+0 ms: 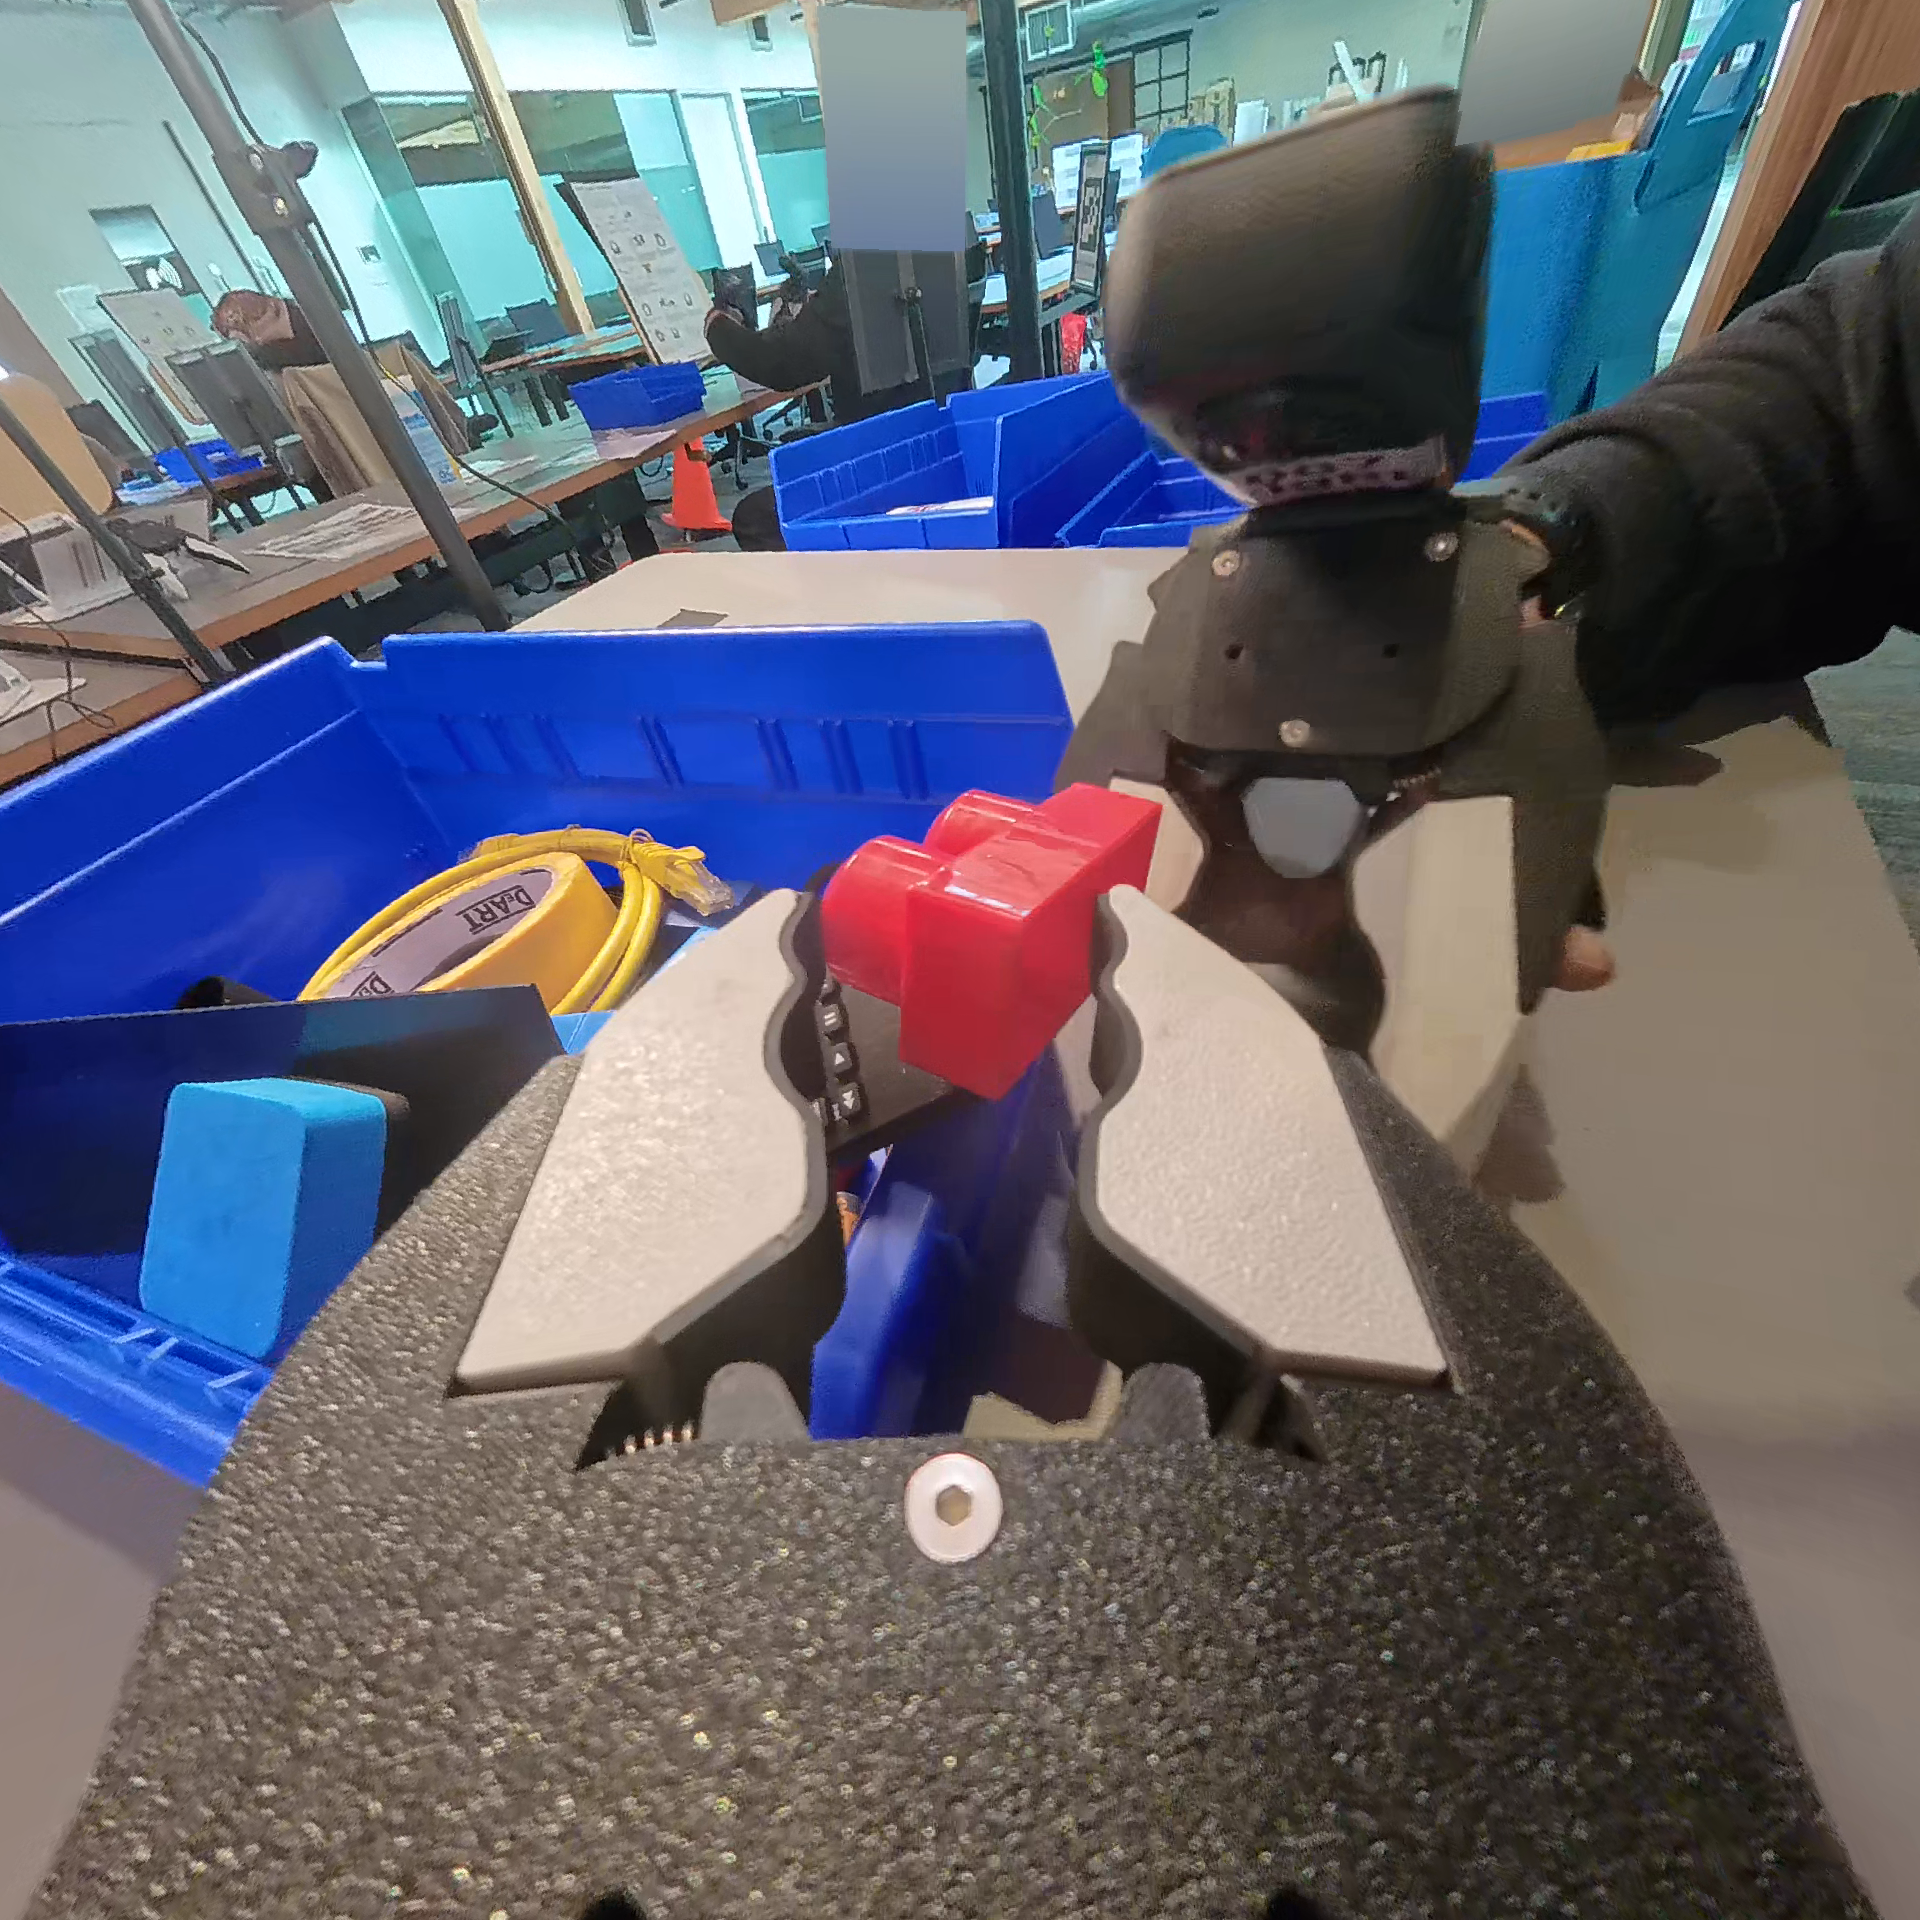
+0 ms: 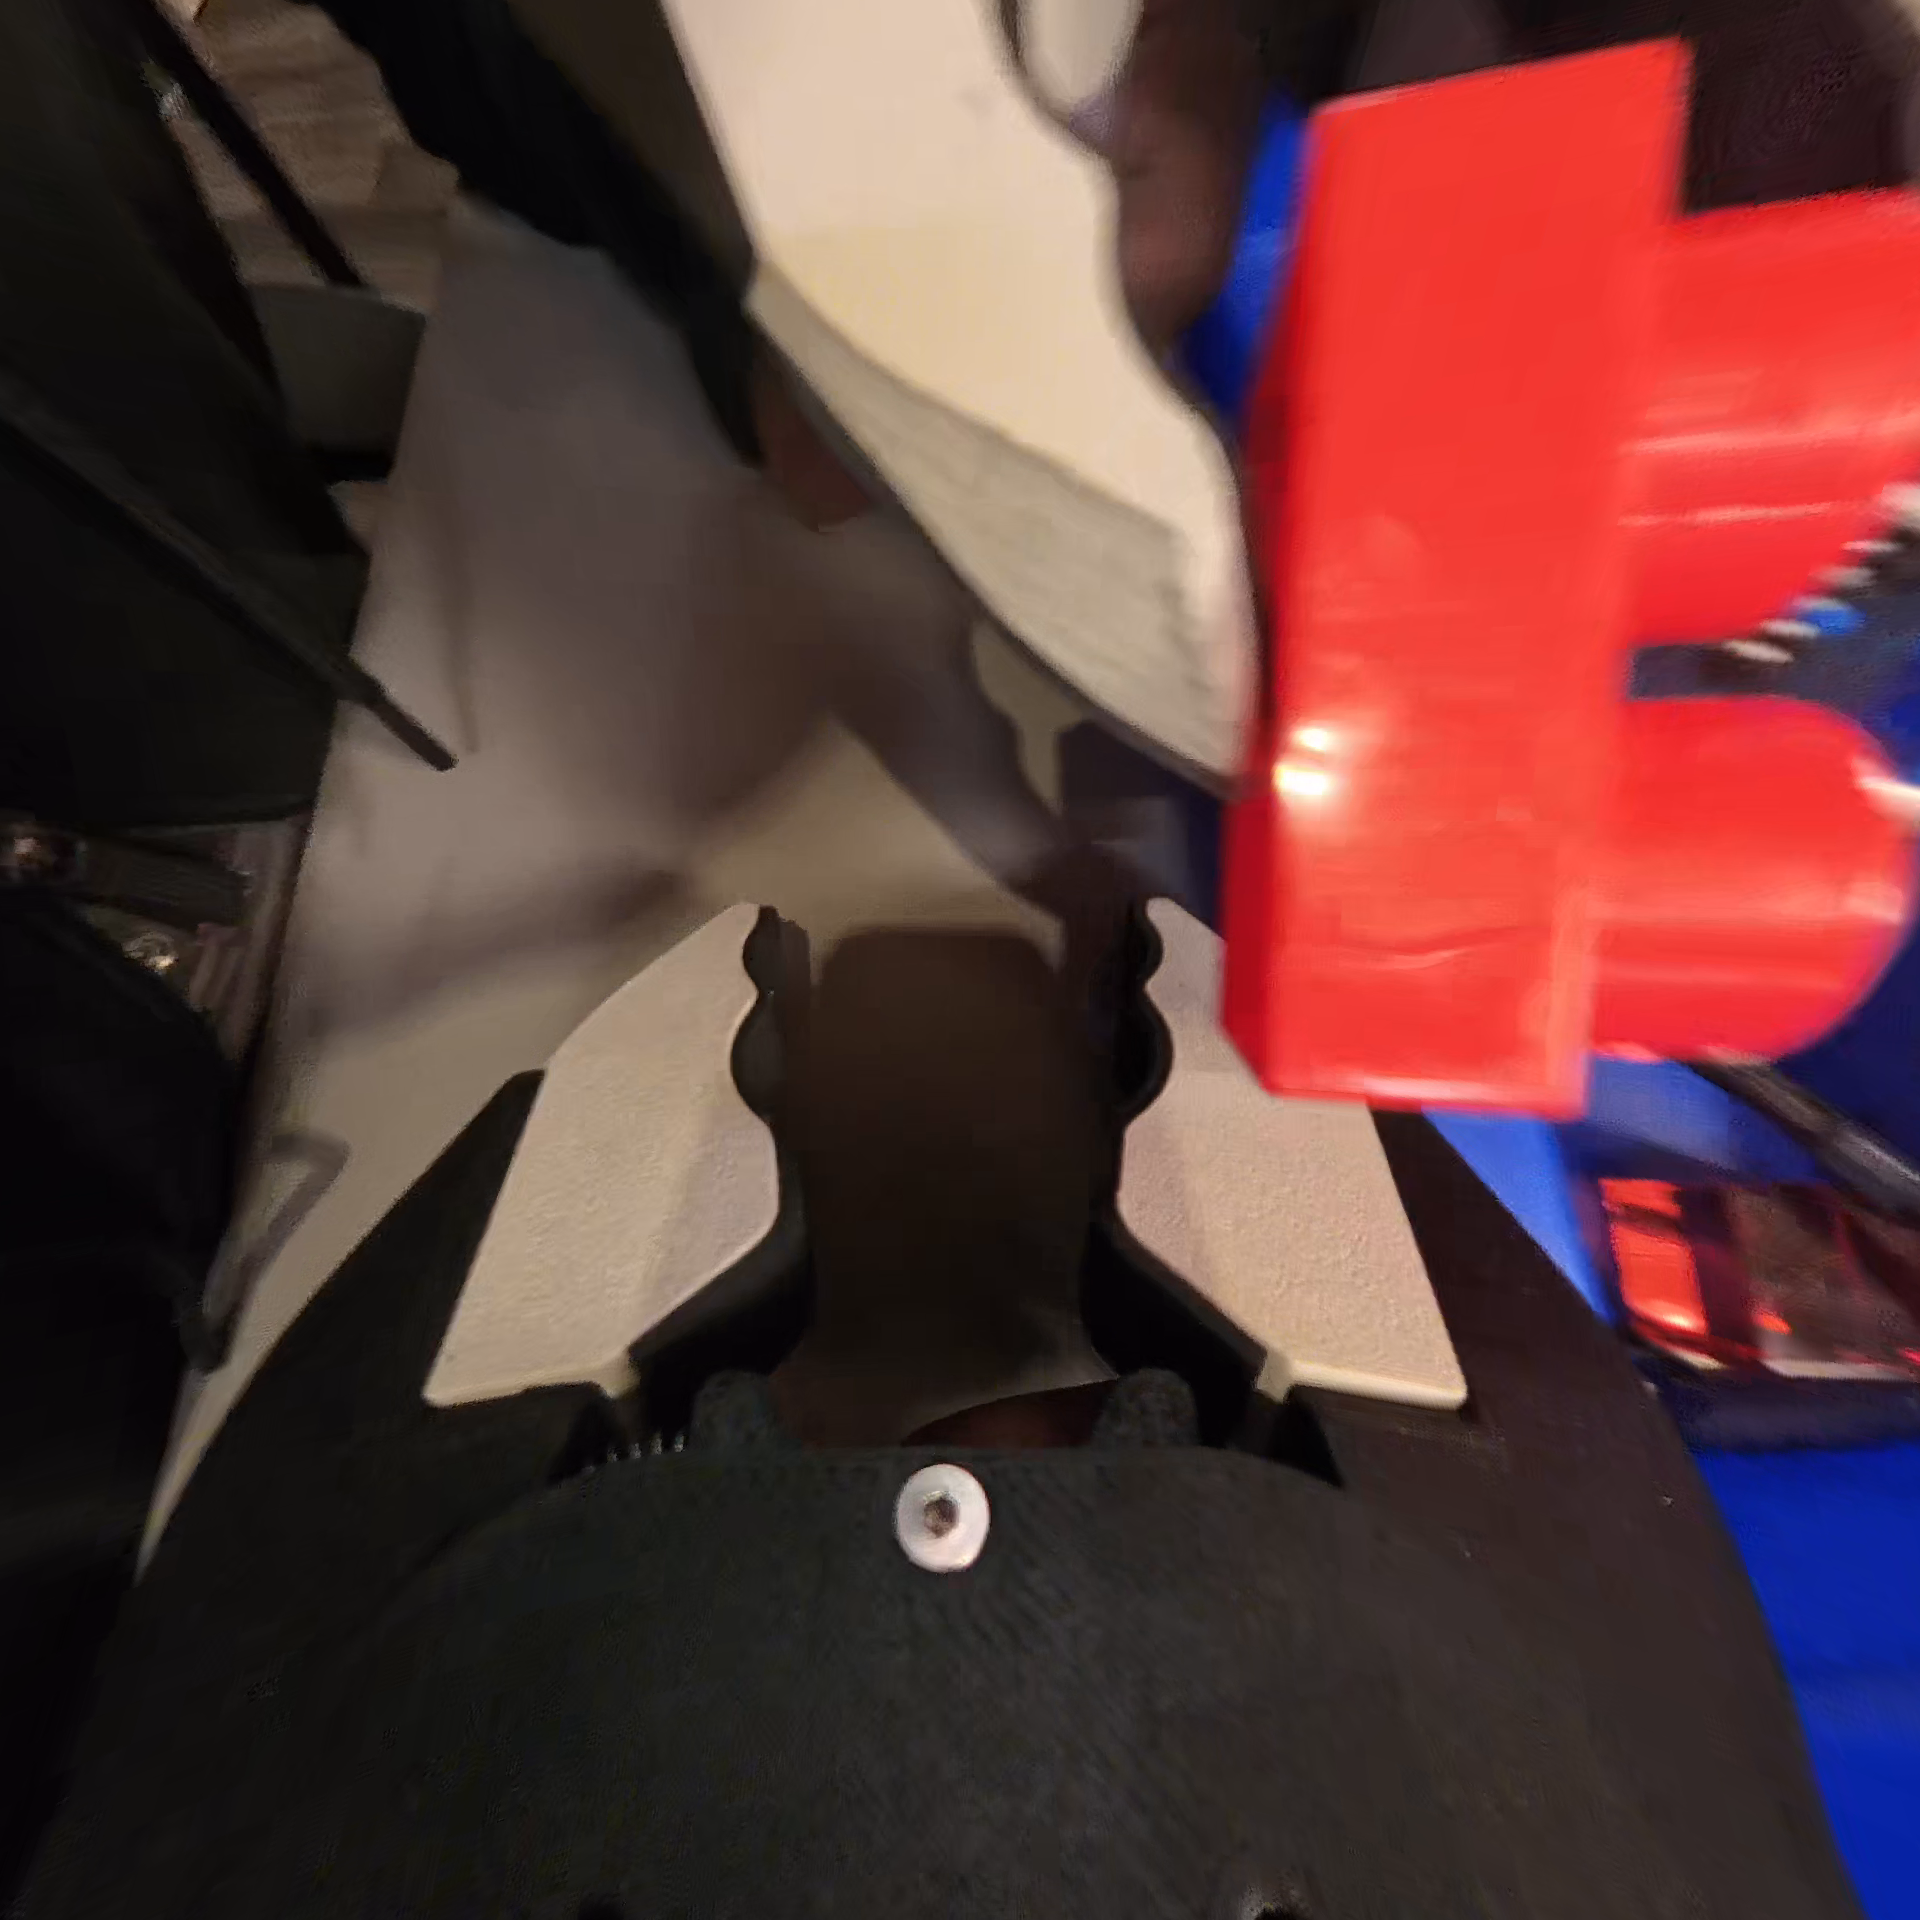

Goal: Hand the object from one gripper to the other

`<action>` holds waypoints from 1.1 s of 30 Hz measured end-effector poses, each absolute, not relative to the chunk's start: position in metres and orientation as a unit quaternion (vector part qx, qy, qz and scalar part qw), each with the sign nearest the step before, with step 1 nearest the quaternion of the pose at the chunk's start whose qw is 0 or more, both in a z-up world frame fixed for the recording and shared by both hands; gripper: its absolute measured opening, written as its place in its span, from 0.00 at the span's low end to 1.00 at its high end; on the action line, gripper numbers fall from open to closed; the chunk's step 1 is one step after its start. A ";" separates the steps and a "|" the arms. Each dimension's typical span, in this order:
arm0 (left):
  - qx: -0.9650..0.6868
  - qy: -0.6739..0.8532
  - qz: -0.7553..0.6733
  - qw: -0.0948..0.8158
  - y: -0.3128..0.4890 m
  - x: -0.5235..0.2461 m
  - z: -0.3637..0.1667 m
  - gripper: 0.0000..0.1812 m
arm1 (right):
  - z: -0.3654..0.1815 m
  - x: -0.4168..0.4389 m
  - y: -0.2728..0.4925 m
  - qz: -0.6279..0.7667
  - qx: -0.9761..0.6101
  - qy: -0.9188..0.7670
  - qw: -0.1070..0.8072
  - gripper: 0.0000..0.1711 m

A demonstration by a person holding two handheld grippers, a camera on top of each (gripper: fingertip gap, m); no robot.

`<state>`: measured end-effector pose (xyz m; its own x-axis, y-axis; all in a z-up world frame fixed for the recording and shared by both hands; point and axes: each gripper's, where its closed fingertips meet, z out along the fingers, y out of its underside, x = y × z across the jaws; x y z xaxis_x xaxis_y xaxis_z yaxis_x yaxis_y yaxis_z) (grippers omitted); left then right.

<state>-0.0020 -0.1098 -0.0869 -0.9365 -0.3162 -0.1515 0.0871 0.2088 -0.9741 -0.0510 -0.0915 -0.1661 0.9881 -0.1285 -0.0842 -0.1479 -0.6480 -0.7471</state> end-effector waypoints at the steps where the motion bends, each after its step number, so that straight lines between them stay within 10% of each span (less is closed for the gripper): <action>1: -0.079 0.761 -0.625 0.155 -0.110 -0.002 -0.087 0.27 | -0.161 -0.047 -0.092 0.008 -0.899 0.083 0.430 0.33; 21: -0.081 0.774 -0.623 0.076 -0.109 0.002 -0.095 0.27 | -0.102 0.003 -0.107 -0.103 -0.785 0.130 0.597 0.25; 33: 0.068 0.793 -0.574 0.193 -0.109 -0.010 -0.109 0.31 | -0.121 -0.010 -0.114 0.128 -0.788 0.203 0.567 0.25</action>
